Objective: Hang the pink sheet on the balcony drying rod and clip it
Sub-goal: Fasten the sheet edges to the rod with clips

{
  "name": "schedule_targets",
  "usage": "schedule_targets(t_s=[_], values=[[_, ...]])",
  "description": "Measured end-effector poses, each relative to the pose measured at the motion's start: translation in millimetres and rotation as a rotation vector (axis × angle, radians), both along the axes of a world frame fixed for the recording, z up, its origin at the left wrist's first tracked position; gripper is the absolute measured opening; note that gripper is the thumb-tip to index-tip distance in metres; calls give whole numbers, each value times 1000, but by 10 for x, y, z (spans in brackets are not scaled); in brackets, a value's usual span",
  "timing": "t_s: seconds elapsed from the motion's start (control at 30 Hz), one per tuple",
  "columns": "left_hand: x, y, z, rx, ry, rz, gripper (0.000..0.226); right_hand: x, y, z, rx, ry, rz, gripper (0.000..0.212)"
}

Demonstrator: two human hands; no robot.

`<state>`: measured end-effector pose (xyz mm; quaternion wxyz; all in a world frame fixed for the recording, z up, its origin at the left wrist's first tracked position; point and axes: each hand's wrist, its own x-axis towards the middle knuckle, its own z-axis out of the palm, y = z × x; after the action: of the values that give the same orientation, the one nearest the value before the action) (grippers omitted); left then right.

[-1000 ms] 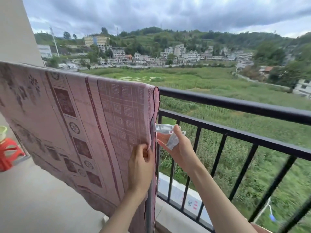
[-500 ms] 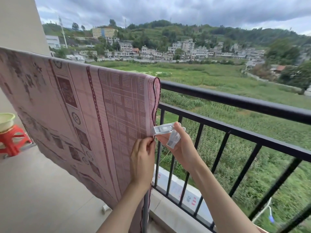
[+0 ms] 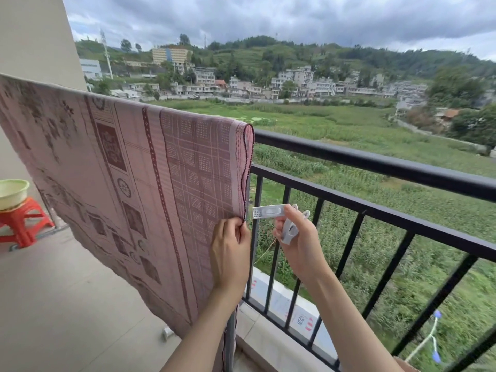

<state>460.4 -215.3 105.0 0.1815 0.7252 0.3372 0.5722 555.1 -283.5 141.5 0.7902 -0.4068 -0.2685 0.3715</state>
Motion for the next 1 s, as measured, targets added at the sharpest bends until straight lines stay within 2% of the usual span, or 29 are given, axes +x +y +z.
schedule_targets(t_s=[0.07,0.13,0.27,0.33,0.5,0.73,0.9,1.0], values=[[6,-25,14,1,10,-19,12,3,-106,-35,-58,-78,-54,16],[22,-47,22,14,18,-36,12,-18,-189,-49,-124,-186,-121,5],[23,-54,9,44,7,-33,12,-71,-282,-53,-177,-426,-299,3],[10,-49,1,47,0,-37,12,-120,-305,-57,-159,-545,-368,7],[3,-55,0,49,10,-57,12,-178,-270,-126,-165,-675,-471,24],[-5,-26,-22,70,30,-48,10,-212,-108,-155,-188,-770,-540,28],[-20,-11,-26,48,30,-81,10,-208,-75,-162,-249,-755,-437,13],[-10,-2,-45,47,17,-88,9,-185,-117,-156,-278,-712,-318,33]])
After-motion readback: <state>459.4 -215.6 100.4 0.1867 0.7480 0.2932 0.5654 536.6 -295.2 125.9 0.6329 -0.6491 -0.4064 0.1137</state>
